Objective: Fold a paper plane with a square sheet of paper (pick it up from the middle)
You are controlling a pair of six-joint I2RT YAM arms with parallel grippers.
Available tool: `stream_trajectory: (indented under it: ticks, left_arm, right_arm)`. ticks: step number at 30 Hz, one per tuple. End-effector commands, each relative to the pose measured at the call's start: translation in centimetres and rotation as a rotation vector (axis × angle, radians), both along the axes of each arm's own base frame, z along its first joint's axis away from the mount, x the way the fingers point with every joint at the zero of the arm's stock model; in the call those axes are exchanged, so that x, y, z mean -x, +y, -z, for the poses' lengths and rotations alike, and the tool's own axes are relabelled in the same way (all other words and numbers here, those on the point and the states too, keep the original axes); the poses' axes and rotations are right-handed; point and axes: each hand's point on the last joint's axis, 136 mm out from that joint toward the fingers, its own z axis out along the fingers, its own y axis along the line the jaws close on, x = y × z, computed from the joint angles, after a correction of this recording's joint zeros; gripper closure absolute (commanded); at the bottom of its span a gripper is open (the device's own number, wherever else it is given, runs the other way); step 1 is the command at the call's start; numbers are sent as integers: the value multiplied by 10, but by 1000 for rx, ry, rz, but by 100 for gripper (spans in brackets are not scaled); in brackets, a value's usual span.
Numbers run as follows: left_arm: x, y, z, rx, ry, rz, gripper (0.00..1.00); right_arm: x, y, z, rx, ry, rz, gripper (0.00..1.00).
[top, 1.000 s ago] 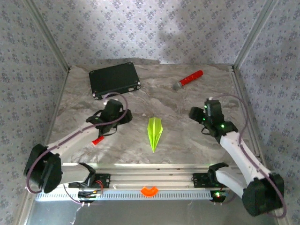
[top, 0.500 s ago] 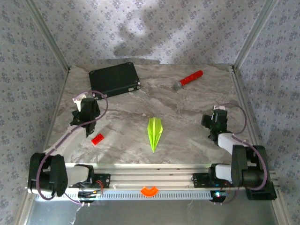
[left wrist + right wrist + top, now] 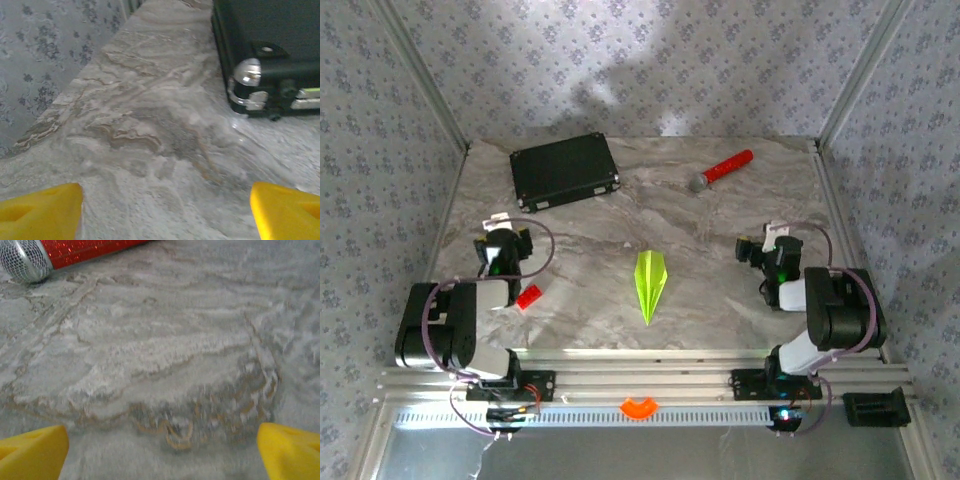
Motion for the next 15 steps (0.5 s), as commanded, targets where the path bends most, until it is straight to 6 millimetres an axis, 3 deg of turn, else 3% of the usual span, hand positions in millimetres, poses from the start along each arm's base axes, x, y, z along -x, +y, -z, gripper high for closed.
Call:
stream_trajectory:
  ticks: [1,2,6,9,10,15]
  left_arm:
    - [-20,-18,-12,58,-122,121,13]
    - [-21,-18,-4,73,-30,116,13]
    - [-24,-23,-5,41,-33,130,6]
    - [-28,-40,-3,50,-11,243,5]
    - [-30,-40,-4,58,-28,247,0]
    - [-29,-40,-4,59,-21,246,0]
  right_arm:
    - [-16,-16,-25,75,-68,97,1]
    - [-16,-17,-27,81,-82,103,1]
    - [-15,-15,-28,102,-87,106,1]
    - [-14,-14,-28,113,-91,108,1]
    - [-15,-12,-28,109,-87,100,1]
    - [-16,-12,-25,91,-74,84,1]
